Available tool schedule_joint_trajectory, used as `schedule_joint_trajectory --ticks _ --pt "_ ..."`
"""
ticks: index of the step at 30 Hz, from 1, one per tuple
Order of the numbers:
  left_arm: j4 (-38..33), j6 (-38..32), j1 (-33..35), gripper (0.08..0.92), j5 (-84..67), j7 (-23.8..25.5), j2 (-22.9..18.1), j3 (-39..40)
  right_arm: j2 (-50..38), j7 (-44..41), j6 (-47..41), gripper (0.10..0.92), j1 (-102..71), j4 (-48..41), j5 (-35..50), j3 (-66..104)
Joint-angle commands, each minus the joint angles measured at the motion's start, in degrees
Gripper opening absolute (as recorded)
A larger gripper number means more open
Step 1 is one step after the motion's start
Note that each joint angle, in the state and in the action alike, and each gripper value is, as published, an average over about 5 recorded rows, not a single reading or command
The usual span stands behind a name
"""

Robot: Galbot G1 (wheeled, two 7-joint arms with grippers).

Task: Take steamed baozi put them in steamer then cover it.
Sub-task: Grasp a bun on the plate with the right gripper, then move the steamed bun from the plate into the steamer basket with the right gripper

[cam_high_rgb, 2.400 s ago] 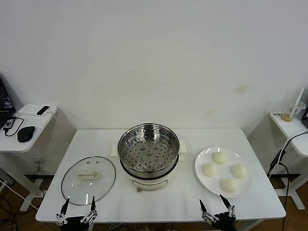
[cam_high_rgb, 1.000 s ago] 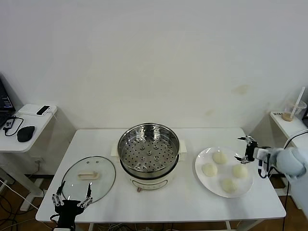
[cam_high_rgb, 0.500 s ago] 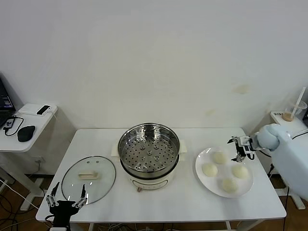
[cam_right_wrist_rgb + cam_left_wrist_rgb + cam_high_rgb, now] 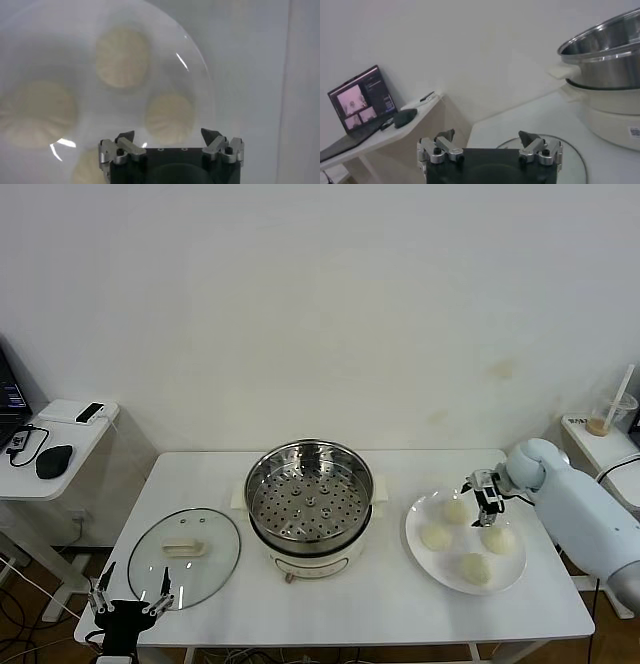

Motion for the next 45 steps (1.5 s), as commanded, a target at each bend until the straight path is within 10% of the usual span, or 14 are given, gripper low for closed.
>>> schedule_joint_trajectory --ticks 1,17,30,45 --pt "0.1 -0.1 0.0 0.823 0.3 -0.2 0.0 -0.6 2.9 0.7 0.0 0.823 1.2 -3.8 -1.3 -1.6" --pt "0.0 -0.3 -0.1 0.823 0.4 -0.3 -0.2 -0.7 4.2 0.2 -0.4 0.809 2.1 -5.6 -2.2 -2.1" --pt "-0.3 -0.5 -0.1 0.823 0.5 -0.5 -0.2 -0.5 3.3 -1.5 -0.1 0.618 2.0 -4.6 -1.5 -2.3" --pt "1.5 -0.6 -0.7 0.823 0.3 -0.7 0.0 1.1 -7.6 -3.8 -2.2 0.620 12.7 13.1 14.7 -9.4"
